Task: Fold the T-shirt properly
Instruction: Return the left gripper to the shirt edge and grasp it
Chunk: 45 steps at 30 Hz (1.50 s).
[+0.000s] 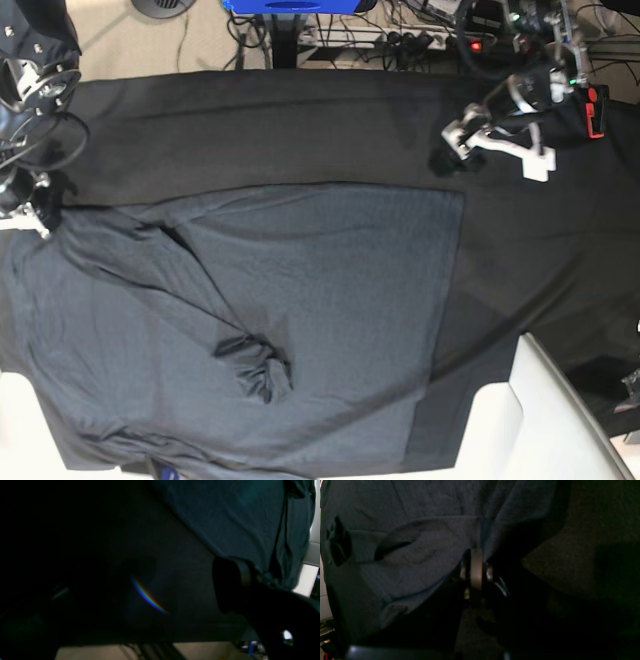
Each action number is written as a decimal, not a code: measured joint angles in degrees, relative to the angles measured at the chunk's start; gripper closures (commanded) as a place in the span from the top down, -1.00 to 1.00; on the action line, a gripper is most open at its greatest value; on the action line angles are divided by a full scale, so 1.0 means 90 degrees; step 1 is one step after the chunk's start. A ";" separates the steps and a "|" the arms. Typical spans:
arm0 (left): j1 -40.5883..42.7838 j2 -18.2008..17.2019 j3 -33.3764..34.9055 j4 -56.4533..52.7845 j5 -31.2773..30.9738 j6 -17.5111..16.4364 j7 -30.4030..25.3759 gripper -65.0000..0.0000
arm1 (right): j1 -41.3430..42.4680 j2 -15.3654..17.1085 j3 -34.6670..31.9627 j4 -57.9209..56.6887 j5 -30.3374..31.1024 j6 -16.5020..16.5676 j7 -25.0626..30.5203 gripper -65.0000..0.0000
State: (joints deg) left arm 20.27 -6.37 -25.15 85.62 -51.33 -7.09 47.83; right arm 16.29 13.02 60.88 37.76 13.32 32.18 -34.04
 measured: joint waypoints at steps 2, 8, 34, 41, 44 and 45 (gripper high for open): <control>-0.0109 0.0015 -0.0022 -0.0177 -0.0068 -0.0058 -0.0044 1.00 | -0.0002 0.0002 0.0000 -0.0002 0.0002 -0.0002 0.0000 -1.00; -0.0369 0.0124 -0.0024 -0.0459 -0.0022 -0.0053 -0.0644 1.00 | -0.0051 0.0012 -0.0019 0.0000 0.0019 0.0002 0.0002 -1.00; -0.1865 0.0070 0.0155 -0.1887 -0.0109 -0.0095 -0.1015 1.00 | -0.0143 0.0036 -0.0041 0.0010 0.0095 0.0049 0.0024 -1.00; -0.1936 0.0233 0.0624 -0.1897 -0.0104 -0.0129 -0.1059 1.00 | -0.0143 0.0036 -0.0041 0.0010 0.0095 0.0051 0.0024 -1.00; -0.1936 0.0231 0.0602 -0.1909 -0.0109 -0.0141 -0.1090 0.71 | -0.0143 0.0034 -0.0041 0.0010 0.0095 0.0049 0.0027 -1.00; -0.1933 0.0231 0.0619 -0.1943 -0.0070 -0.0083 -0.1246 0.46 | -0.0143 0.0034 -0.0041 0.0010 0.0095 0.0051 0.0024 -1.00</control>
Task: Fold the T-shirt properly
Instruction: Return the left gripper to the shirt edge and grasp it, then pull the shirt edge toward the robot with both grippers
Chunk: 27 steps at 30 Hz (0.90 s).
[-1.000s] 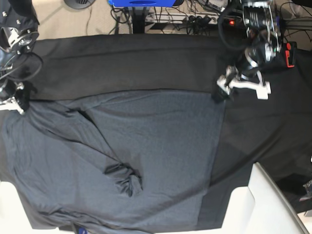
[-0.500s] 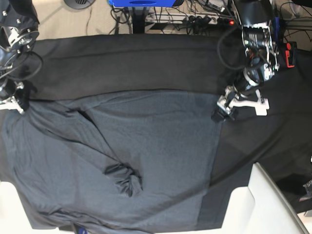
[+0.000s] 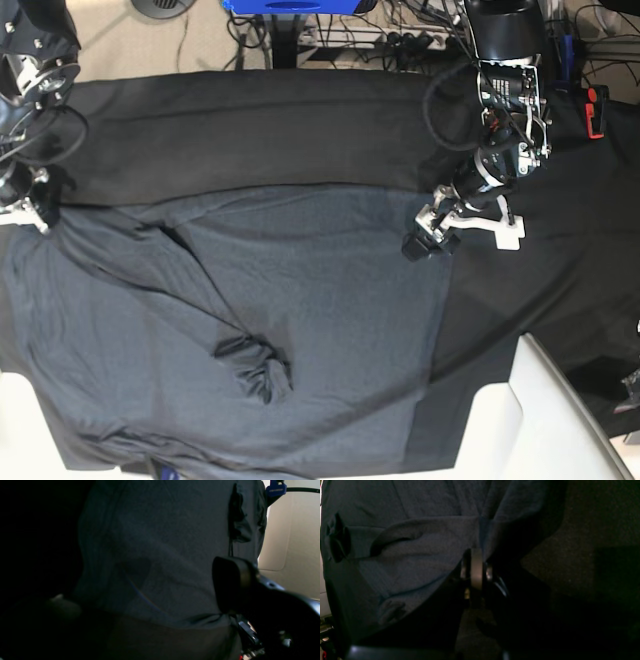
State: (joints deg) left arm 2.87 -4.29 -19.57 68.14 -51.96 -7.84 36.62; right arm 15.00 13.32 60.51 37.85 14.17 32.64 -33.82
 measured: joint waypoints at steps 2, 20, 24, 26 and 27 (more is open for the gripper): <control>0.0010 0.0032 0.0034 -0.0282 -0.0029 -0.0017 -0.0459 -0.13 | 0.0000 0.0005 -0.0002 0.0000 0.0000 -0.0002 0.0000 -1.00; 0.0709 -0.0068 -0.0172 0.0903 0.0061 0.0102 0.0311 -1.00 | -0.0449 -0.0070 -0.0010 0.1110 -0.0148 -0.0073 -0.0741 -1.00; 0.0891 -0.0046 -0.0692 0.1180 0.0056 0.0066 0.0891 -1.00 | -0.0505 -0.0112 -0.0010 0.1421 -0.0141 -0.0051 -0.1044 -1.00; 0.0882 -0.0039 -0.0899 0.1236 0.0053 0.0061 0.1149 -1.00 | -0.0590 -0.0109 -0.0015 0.1588 -0.0109 -0.0007 -0.1100 -1.00; 0.0884 -0.0041 -0.0969 0.1294 0.0056 0.0058 0.1248 -1.00 | -0.0622 -0.0109 -0.0015 0.1656 -0.0104 -0.0005 -0.1188 -1.00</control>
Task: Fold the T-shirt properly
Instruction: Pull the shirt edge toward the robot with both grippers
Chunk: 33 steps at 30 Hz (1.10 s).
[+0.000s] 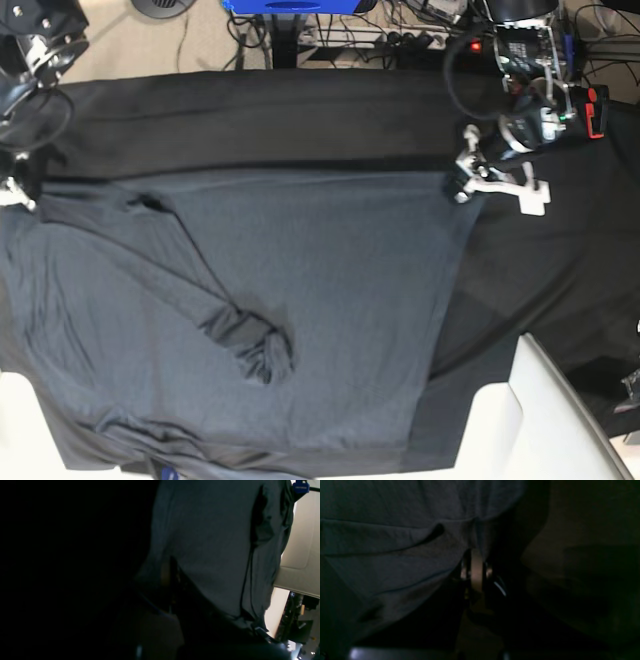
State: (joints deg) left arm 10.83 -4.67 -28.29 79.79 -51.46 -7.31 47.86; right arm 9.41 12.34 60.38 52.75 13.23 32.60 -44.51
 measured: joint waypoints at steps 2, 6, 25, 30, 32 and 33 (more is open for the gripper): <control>0.0058 0.0000 -0.0044 0.0129 -0.0005 -0.0002 0.0073 -1.00 | -0.0029 0.0000 0.0019 0.0095 -0.0019 -0.0002 -0.0192 -1.00; 0.0367 -0.0007 -0.0053 0.0355 -0.0034 -0.0002 0.0097 -1.00 | -0.0083 -0.0002 0.0029 0.0308 0.0012 0.0005 -0.0432 -1.00; 0.1547 -0.0039 -0.0061 0.1275 0.0022 -0.0005 0.0097 -1.00 | -0.1161 -0.0488 0.0029 0.1270 0.0049 0.0007 -0.0437 -1.00; 0.1778 -0.0197 -0.0056 0.1282 0.0007 -0.0007 0.0075 -1.00 | -0.1506 -0.0481 -0.0012 0.1292 0.0597 0.0039 -0.0406 -1.00; 0.1868 -0.0206 -0.0058 0.1282 0.0002 -0.0007 0.0073 -1.00 | -0.1671 -0.0476 -0.0012 0.1294 0.0816 0.0051 -0.0393 -1.00; 0.1916 -0.0206 -0.0058 0.1282 0.0002 -0.0007 0.0075 -1.00 | -0.1693 -0.0471 -0.0012 0.1297 0.0821 0.0053 -0.0393 -1.00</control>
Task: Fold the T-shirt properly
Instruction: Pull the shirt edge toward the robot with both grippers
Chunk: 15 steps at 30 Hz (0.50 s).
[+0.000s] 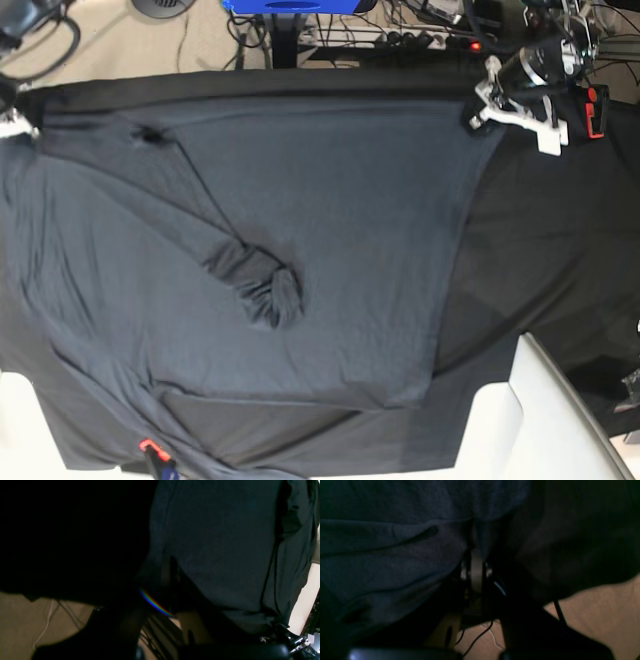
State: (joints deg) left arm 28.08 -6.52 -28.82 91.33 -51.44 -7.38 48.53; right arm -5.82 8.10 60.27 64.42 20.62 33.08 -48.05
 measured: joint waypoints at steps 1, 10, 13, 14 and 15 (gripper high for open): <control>0.0029 0.0002 0.0000 0.0000 0.0000 0.0000 0.0000 -1.00 | 0.0005 0.0012 0.0000 0.0000 -0.0024 -0.0002 -0.0022 -1.00; 0.0284 0.0053 -0.0260 0.0007 -0.0007 -0.0015 0.0027 -1.00 | -0.0214 0.0015 -0.0007 0.0015 0.0049 0.0051 0.0058 -1.00; 0.0311 0.0032 -0.0340 0.0007 -0.0019 -0.0017 0.0024 -1.00 | -0.0240 0.0022 -0.0012 0.0015 0.0070 0.0049 0.0049 -1.00; 0.0311 0.0036 -0.0335 0.0007 -0.0027 -0.0017 0.0019 -1.00 | -0.0240 0.0024 -0.0012 0.0017 0.0070 0.0046 0.0046 -1.00; 0.0325 0.0036 -0.0323 0.0007 -0.0027 -0.0017 0.0022 -1.00 | -0.0240 0.0022 -0.0015 0.0022 0.0070 0.0046 0.0044 -1.00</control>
State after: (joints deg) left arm 31.00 -6.20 -31.73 91.39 -51.68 -7.53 48.73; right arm -7.99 8.29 60.14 64.62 21.26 33.50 -47.66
